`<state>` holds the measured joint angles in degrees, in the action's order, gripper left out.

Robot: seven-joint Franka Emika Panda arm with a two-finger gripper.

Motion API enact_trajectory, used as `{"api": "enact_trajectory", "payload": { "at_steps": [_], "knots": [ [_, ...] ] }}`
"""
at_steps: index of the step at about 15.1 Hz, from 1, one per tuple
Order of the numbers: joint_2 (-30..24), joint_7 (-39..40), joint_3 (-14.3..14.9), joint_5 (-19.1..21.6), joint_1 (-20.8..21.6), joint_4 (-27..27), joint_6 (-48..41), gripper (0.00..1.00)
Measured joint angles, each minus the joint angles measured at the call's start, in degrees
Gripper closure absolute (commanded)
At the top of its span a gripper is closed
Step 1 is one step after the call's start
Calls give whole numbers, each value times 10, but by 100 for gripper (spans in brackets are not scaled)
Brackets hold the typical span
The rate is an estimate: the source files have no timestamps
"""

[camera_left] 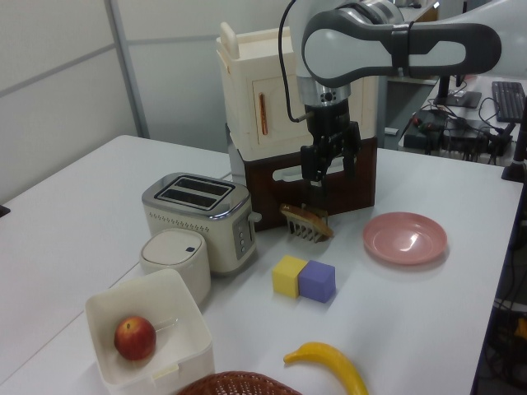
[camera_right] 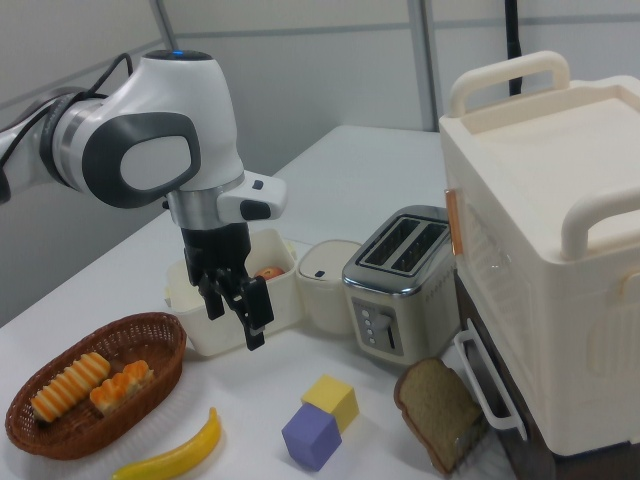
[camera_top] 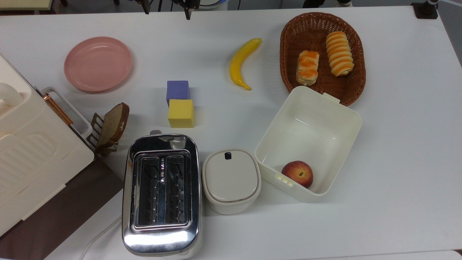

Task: Put the bread on the table
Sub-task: 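Move the gripper over the wicker basket and lower onto a bread roll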

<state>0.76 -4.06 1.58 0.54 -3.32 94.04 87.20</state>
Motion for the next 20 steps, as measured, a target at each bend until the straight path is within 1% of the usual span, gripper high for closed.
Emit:
{"api": "enact_trajectory", "payload": {
  "at_steps": [2, 5, 9, 11, 13, 16, 18, 20],
  "knots": [
    [4, 0, 0, 0, 12, 1, 0, 0],
    [14, -4, -1, 0, 58, 3, 0, 0],
    [21, -94, -4, 0, 164, 5, 0, 0],
    [35, -139, -5, 0, 213, 7, 5, 0],
    [69, -192, -6, 0, 264, 20, 63, 0],
    [129, -256, -7, 0, 315, 31, 147, 0],
    [161, -289, -7, 0, 342, 30, 174, 0],
    [176, -314, -7, 0, 367, 29, 177, 0]
  ]
}}
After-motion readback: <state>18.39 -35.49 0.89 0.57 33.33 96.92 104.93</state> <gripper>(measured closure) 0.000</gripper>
